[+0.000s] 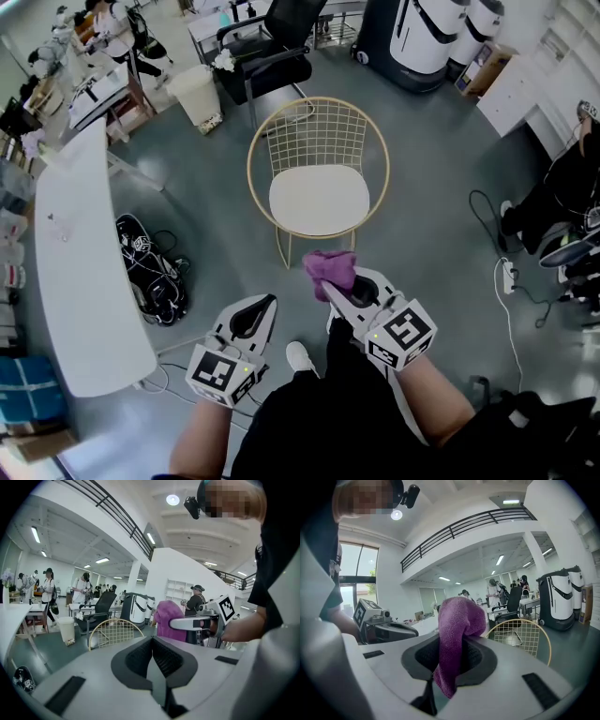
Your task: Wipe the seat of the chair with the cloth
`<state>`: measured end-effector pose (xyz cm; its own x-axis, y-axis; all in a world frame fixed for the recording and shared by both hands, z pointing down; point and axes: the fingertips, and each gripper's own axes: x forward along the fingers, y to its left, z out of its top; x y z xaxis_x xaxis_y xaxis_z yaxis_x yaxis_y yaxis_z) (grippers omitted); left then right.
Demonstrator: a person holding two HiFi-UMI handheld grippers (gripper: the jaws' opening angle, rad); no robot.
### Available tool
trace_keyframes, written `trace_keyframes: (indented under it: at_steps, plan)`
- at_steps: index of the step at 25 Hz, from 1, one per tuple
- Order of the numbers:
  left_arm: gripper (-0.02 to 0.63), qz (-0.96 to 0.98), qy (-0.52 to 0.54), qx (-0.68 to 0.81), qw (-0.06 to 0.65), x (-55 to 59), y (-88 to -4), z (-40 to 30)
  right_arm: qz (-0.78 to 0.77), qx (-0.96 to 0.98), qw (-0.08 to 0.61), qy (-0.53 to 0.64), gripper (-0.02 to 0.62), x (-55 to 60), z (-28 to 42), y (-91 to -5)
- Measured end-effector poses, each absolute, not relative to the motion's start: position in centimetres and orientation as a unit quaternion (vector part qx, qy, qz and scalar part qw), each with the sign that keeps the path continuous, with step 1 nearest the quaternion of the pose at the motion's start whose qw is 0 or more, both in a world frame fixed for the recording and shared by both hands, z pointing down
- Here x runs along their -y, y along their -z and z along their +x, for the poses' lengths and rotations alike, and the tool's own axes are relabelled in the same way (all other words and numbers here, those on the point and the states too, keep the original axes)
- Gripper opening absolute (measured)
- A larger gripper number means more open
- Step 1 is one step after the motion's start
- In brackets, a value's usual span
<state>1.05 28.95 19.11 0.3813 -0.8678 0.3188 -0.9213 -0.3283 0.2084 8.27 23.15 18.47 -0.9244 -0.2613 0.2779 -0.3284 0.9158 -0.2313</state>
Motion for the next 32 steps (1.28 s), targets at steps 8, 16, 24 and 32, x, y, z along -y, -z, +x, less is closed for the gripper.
trace_keyframes:
  at_steps: [8,16,24,32]
  plan:
    - [0.017,0.792,-0.087,0.572,0.193,-21.5,-20.0,1.7,0.114,0.972,0.128,-0.162,0.078,-15.0,8.3,-20.5]
    - [0.017,0.772,-0.088,0.597,0.2,-14.3,-21.2,0.4,0.079,0.972,0.14,-0.172,0.078,-7.3,6.8,-22.7]
    - [0.017,0.752,-0.086,0.622,0.203,-9.3,-21.7,0.3,0.063,0.968,0.145,-0.195,0.078,-1.9,5.8,-23.6]
    - [0.017,0.741,-0.095,0.629,0.213,-6.4,-22.3,0.3,0.055,0.965,0.149,-0.21,0.078,1.4,5.4,-24.8]
